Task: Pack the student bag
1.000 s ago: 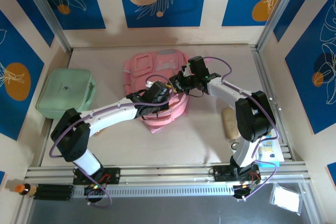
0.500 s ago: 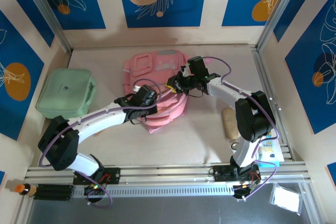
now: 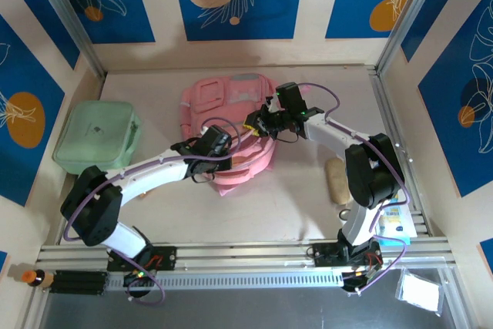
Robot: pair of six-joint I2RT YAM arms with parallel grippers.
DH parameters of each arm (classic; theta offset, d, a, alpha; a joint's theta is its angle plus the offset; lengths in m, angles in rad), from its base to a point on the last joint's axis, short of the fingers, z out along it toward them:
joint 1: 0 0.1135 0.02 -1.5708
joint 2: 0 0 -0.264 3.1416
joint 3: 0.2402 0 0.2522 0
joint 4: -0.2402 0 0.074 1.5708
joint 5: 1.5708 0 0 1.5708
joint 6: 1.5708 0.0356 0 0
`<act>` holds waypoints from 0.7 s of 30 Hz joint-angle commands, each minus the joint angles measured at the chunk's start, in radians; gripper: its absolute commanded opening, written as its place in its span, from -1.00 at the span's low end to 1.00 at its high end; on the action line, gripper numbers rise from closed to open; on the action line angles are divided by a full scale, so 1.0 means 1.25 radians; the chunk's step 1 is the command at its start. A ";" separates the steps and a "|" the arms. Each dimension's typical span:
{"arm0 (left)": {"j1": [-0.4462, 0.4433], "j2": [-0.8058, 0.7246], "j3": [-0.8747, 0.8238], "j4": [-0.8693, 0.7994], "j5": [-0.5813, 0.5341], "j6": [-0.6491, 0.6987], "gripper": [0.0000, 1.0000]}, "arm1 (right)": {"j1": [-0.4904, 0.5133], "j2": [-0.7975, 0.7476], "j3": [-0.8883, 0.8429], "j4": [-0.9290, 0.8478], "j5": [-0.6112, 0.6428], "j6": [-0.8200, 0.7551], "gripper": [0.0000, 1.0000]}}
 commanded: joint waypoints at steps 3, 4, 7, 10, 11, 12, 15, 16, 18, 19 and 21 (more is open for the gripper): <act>0.008 -0.013 0.026 -0.043 -0.029 0.030 -0.66 | -0.001 -0.016 0.008 0.024 -0.049 -0.018 -0.64; 0.009 -0.017 0.027 -0.047 -0.032 0.031 -0.68 | -0.003 -0.017 0.007 0.023 -0.048 -0.018 -0.64; 0.018 -0.033 0.021 -0.049 -0.036 0.032 -0.77 | -0.007 -0.017 0.002 0.023 -0.048 -0.016 -0.64; 0.038 -0.049 0.001 -0.039 -0.026 0.027 -0.82 | -0.010 -0.017 -0.001 0.025 -0.047 -0.015 -0.64; 0.049 -0.054 -0.008 -0.033 -0.014 0.027 -0.82 | -0.011 -0.018 -0.002 0.025 -0.046 -0.014 -0.64; 0.060 -0.059 -0.014 -0.030 -0.003 0.025 -0.83 | -0.012 -0.019 -0.002 0.023 -0.044 -0.014 -0.65; 0.093 -0.074 -0.040 -0.019 0.029 0.018 -0.86 | -0.019 -0.024 -0.009 0.020 -0.034 -0.014 -0.64; 0.104 -0.078 -0.049 -0.015 0.038 0.017 -0.87 | -0.021 -0.026 -0.010 0.020 -0.032 -0.014 -0.65; 0.125 -0.087 -0.070 0.006 0.076 0.022 -0.88 | -0.029 -0.031 -0.016 0.021 -0.030 -0.014 -0.65; 0.136 -0.089 -0.077 0.016 0.097 0.027 -0.88 | -0.031 -0.032 -0.015 0.021 -0.031 -0.015 -0.65; 0.150 -0.089 -0.086 0.035 0.133 0.038 -0.89 | -0.032 -0.034 -0.015 0.020 -0.033 -0.016 -0.65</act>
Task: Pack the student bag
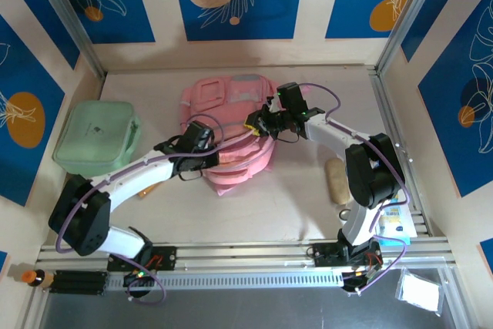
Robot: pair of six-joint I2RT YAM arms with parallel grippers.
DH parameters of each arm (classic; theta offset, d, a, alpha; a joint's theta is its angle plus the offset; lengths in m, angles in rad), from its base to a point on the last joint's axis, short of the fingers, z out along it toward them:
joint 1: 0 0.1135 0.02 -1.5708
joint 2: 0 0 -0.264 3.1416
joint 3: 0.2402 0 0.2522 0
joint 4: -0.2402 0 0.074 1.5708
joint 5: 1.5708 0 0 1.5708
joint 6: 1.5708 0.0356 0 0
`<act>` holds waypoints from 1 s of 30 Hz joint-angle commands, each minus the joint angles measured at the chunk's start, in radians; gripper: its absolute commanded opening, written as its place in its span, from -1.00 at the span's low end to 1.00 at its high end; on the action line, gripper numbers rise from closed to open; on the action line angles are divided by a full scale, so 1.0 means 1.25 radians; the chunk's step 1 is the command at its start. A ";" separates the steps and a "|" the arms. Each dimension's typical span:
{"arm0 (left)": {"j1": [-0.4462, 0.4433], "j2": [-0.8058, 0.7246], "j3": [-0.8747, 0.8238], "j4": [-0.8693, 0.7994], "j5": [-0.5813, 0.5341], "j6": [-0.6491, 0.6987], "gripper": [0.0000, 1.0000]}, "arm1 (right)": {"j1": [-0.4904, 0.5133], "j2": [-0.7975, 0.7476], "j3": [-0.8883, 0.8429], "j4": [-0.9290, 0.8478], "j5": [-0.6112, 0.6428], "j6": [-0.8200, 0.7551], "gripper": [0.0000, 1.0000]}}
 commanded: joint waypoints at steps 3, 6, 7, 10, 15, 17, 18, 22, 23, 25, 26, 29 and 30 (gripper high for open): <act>0.047 -0.010 -0.025 0.022 0.054 0.026 -0.87 | -0.016 -0.033 -0.008 0.010 -0.026 -0.018 -0.65; 0.054 -0.006 -0.026 0.027 0.059 0.037 -0.76 | -0.016 -0.033 -0.009 0.010 -0.027 -0.018 -0.65; 0.055 -0.005 -0.026 0.028 0.058 0.043 -0.68 | -0.016 -0.033 -0.008 0.009 -0.027 -0.018 -0.65; 0.056 0.002 -0.024 0.032 0.057 0.062 -0.54 | -0.016 -0.033 -0.010 0.010 -0.028 -0.018 -0.65; 0.056 0.020 -0.026 0.058 0.069 0.092 -0.34 | -0.016 -0.031 -0.009 0.013 -0.030 -0.017 -0.65; 0.056 0.027 -0.027 0.073 0.081 0.104 -0.31 | -0.016 -0.031 -0.008 0.014 -0.032 -0.016 -0.65; 0.056 0.031 -0.027 0.079 0.086 0.108 -0.31 | -0.016 -0.031 -0.009 0.015 -0.031 -0.016 -0.65; 0.056 0.038 -0.028 0.098 0.106 0.121 -0.42 | -0.016 -0.029 -0.009 0.016 -0.032 -0.015 -0.65; 0.056 0.039 -0.029 0.099 0.108 0.123 -0.49 | -0.016 -0.029 -0.008 0.016 -0.031 -0.015 -0.65; 0.057 0.039 -0.028 0.089 0.099 0.125 -0.63 | -0.016 -0.029 -0.008 0.017 -0.031 -0.015 -0.65; 0.056 0.037 -0.026 0.082 0.090 0.127 -0.70 | -0.016 -0.029 -0.008 0.016 -0.031 -0.015 -0.65; 0.056 0.033 -0.024 0.055 0.060 0.134 -0.84 | -0.021 -0.029 -0.010 0.016 -0.028 -0.016 -0.65; 0.056 0.031 -0.023 0.045 0.048 0.136 -0.91 | -0.024 -0.030 -0.011 0.016 -0.027 -0.015 -0.66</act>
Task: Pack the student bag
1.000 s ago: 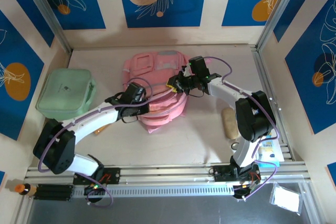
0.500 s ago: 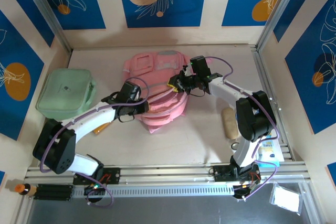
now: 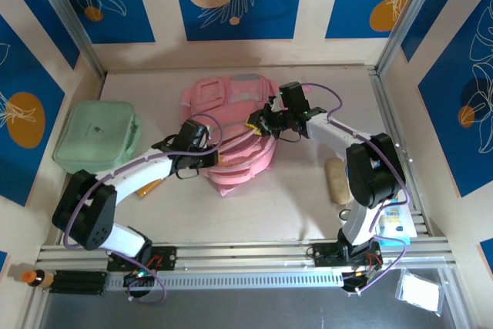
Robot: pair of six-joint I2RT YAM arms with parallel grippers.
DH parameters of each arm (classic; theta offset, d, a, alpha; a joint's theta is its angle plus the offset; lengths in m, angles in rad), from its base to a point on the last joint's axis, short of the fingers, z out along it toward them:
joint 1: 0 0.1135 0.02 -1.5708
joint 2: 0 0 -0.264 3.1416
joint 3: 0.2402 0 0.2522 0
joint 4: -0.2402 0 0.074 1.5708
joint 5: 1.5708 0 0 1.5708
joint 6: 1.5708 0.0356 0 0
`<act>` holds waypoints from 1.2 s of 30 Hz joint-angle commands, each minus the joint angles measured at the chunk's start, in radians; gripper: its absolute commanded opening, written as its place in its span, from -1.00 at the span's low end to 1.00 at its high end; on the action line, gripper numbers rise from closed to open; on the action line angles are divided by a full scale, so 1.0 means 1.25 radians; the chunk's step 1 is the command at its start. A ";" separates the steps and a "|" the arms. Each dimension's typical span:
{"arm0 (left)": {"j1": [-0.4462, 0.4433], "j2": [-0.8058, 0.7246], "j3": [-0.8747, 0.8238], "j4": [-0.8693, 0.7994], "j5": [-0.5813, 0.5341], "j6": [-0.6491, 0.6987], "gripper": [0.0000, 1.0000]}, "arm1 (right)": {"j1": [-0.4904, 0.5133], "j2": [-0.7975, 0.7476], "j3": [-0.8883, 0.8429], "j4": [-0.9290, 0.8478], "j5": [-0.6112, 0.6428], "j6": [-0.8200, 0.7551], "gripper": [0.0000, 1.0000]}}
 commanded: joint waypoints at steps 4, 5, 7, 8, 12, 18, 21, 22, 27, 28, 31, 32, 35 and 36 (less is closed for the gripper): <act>0.010 -0.013 0.002 -0.050 -0.077 0.021 -1.00 | -0.027 -0.035 -0.014 0.020 -0.015 -0.021 -0.76; 0.009 -0.016 0.004 -0.055 -0.080 0.024 -1.00 | -0.031 -0.037 -0.014 0.023 -0.017 -0.026 -0.79; 0.011 -0.024 0.011 -0.067 -0.083 0.029 -1.00 | -0.042 -0.043 -0.016 0.026 -0.013 -0.039 -0.83; 0.011 -0.029 0.015 -0.072 -0.082 0.031 -1.00 | -0.049 -0.047 -0.018 0.027 -0.009 -0.046 -0.84; 0.018 -0.053 0.032 -0.084 -0.067 0.035 -1.00 | -0.081 -0.058 -0.036 0.040 -0.003 -0.064 -0.85; 0.022 -0.071 0.030 0.004 0.094 0.040 -1.00 | -0.077 -0.069 -0.053 0.051 -0.009 -0.041 -0.76; 0.006 -0.042 0.048 0.057 0.157 0.009 -1.00 | -0.046 -0.083 -0.060 0.049 0.007 0.003 -0.38; -0.004 -0.031 0.059 0.058 0.156 0.007 -1.00 | -0.038 -0.092 -0.069 0.052 0.017 0.019 -0.28; -0.061 0.027 0.107 0.074 0.154 0.002 -1.00 | 0.020 -0.172 -0.147 0.034 0.152 0.115 -0.01; -0.071 0.037 0.116 0.076 0.153 0.002 -1.00 | 0.034 -0.183 -0.156 0.023 0.180 0.124 -0.01; -0.096 0.072 0.138 0.084 0.148 -0.001 -1.00 | 0.078 -0.205 -0.171 -0.021 0.276 0.141 -0.01; -0.100 0.077 0.143 0.081 0.137 -0.001 -1.00 | 0.089 -0.206 -0.173 -0.028 0.301 0.142 -0.01; -0.101 0.081 0.136 0.056 0.071 -0.005 -1.00 | 0.102 -0.195 -0.172 -0.029 0.326 0.149 -0.01; -0.101 0.077 0.131 0.044 0.050 -0.004 -1.00 | 0.102 -0.185 -0.166 -0.036 0.327 0.152 -0.06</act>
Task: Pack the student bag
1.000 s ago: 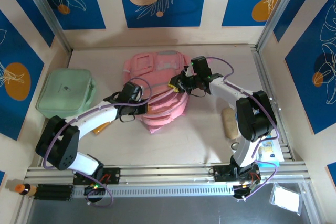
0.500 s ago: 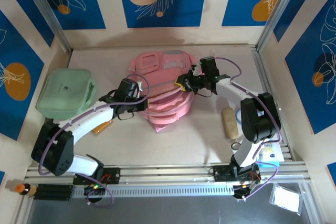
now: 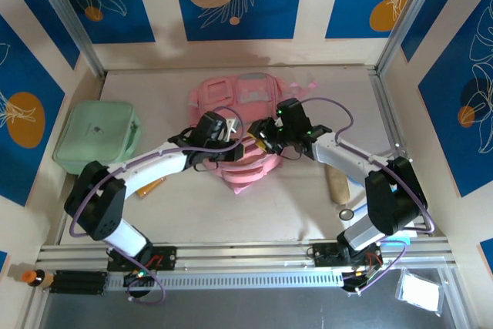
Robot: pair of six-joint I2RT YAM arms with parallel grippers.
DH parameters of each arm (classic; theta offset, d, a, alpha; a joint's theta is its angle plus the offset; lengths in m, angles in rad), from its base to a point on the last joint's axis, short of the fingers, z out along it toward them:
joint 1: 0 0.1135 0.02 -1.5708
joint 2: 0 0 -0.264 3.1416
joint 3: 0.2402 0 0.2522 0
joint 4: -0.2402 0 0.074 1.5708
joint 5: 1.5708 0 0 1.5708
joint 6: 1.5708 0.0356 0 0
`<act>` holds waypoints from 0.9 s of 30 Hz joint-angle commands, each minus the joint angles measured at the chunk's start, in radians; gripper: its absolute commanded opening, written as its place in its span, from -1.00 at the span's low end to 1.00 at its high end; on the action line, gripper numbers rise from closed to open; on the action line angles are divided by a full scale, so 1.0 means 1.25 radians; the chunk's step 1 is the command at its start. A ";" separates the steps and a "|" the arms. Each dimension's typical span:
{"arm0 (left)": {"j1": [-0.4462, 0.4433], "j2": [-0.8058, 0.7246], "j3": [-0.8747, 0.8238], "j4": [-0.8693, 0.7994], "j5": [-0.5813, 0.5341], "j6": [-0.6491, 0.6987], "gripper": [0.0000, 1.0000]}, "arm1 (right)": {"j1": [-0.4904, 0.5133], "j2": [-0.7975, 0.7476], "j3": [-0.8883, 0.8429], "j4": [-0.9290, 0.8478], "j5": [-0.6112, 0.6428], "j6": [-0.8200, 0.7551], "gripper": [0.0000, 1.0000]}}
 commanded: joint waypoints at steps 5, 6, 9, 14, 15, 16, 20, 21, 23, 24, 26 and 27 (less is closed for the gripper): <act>0.003 -0.033 -0.014 -0.082 -0.140 -0.001 -0.97 | 0.005 0.028 0.012 0.002 0.065 0.014 -0.49; 0.006 -0.043 -0.022 -0.089 -0.152 -0.003 -0.89 | 0.003 0.033 0.018 0.002 0.071 0.009 -0.52; 0.018 -0.073 -0.046 -0.100 -0.170 -0.012 -0.70 | -0.002 0.040 0.031 0.015 0.066 -0.003 -0.69; 0.044 -0.107 -0.092 -0.101 -0.159 -0.043 -0.47 | -0.020 0.016 0.002 0.139 0.019 -0.012 -0.85; 0.049 -0.112 -0.102 -0.100 -0.156 -0.050 -0.44 | -0.023 0.005 -0.008 0.170 0.009 -0.017 -0.87; 0.052 -0.114 -0.108 -0.097 -0.152 -0.056 -0.40 | -0.025 -0.004 -0.014 0.192 0.002 -0.022 -0.88; 0.067 -0.120 -0.123 -0.077 -0.133 -0.078 -0.33 | -0.031 -0.036 -0.023 0.245 -0.028 -0.048 -0.91; 0.069 -0.118 -0.123 -0.067 -0.125 -0.083 -0.30 | -0.032 -0.039 -0.022 0.247 -0.035 -0.051 -0.91; 0.075 -0.110 -0.122 -0.044 -0.106 -0.091 -0.24 | -0.032 -0.041 -0.018 0.254 -0.050 -0.053 -0.92; 0.076 -0.105 -0.119 -0.032 -0.096 -0.097 -0.22 | -0.033 -0.041 -0.018 0.256 -0.056 -0.051 -0.92; 0.077 -0.093 -0.112 -0.013 -0.081 -0.103 -0.18 | -0.033 -0.039 -0.016 0.259 -0.061 -0.050 -0.92; 0.079 -0.086 -0.106 -0.010 -0.079 -0.104 -0.18 | -0.034 -0.038 -0.016 0.259 -0.063 -0.048 -0.92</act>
